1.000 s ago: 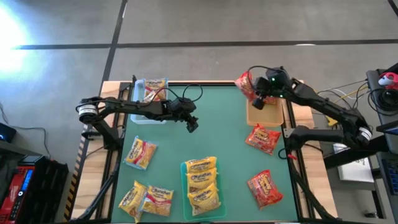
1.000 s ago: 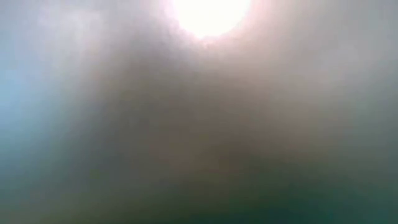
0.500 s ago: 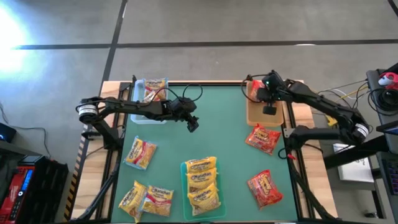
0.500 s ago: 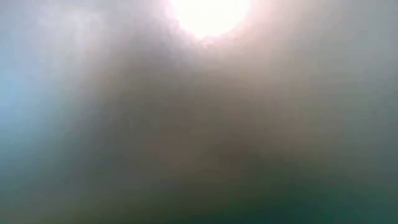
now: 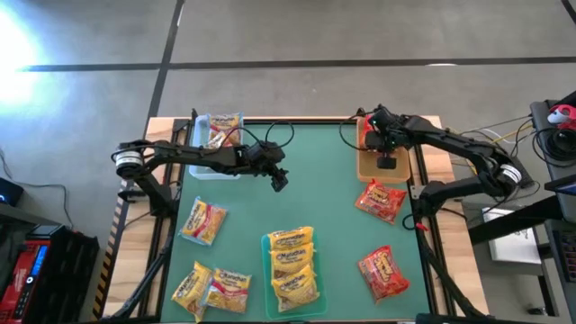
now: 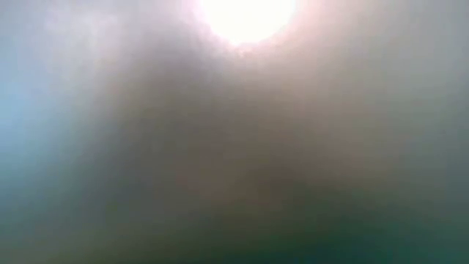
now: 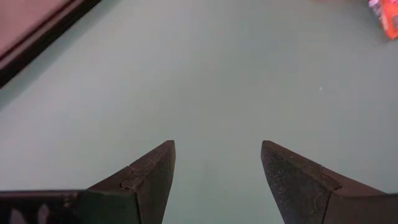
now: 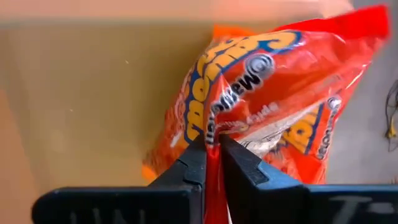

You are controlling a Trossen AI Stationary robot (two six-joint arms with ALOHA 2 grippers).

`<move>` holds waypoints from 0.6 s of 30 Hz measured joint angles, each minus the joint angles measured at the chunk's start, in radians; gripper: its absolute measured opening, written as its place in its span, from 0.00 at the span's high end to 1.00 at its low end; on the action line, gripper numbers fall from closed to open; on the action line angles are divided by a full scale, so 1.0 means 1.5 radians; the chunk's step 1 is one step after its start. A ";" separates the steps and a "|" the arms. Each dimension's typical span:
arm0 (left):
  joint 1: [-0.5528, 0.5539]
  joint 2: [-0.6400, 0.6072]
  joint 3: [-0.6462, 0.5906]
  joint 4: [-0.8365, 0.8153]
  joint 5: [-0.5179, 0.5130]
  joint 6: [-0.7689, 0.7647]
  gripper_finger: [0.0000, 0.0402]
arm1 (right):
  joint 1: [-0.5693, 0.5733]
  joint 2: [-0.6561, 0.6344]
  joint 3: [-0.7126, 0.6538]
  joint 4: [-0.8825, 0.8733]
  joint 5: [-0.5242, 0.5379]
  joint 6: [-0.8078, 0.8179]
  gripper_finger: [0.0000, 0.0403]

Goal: Sort Maruchan noodles
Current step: Put the top red noodle pack into the orange bin

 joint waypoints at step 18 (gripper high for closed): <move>0.000 0.021 0.000 0.013 0.000 -0.002 0.44 | 0.000 0.025 0.040 0.007 0.186 0.220 0.90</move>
